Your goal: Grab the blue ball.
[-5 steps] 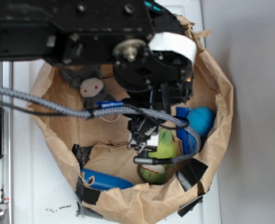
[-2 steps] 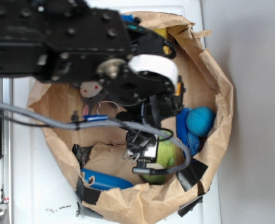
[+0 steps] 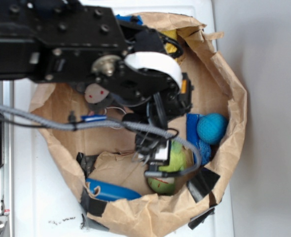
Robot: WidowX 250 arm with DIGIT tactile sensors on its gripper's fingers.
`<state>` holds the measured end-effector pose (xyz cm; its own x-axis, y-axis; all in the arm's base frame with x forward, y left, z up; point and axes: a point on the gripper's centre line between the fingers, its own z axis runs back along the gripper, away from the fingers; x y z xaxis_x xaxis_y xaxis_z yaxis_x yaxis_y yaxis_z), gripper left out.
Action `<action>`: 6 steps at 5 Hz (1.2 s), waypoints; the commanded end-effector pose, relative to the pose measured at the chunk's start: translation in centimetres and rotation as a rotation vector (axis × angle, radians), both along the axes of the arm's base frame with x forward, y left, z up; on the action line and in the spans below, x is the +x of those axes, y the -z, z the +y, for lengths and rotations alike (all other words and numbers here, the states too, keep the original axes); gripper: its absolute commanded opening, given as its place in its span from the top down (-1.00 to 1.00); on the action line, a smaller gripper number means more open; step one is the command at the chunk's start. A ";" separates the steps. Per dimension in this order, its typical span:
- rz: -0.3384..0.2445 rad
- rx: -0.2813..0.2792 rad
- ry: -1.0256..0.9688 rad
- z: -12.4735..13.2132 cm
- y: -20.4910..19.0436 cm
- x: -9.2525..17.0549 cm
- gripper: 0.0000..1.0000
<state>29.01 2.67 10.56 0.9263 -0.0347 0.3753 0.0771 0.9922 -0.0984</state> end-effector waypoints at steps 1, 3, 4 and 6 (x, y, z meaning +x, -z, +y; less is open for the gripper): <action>-0.044 0.020 -0.059 1.2 -0.8 3.2 -1.00; -0.049 -0.038 0.017 -0.2 -0.2 3.9 -1.00; -0.052 -0.025 0.029 -0.9 0.1 4.4 -1.00; -0.083 -0.005 0.005 -1.4 -0.3 5.4 -1.00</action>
<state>33.43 1.99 9.16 0.9146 -0.0193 0.4039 0.0683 0.9919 -0.1072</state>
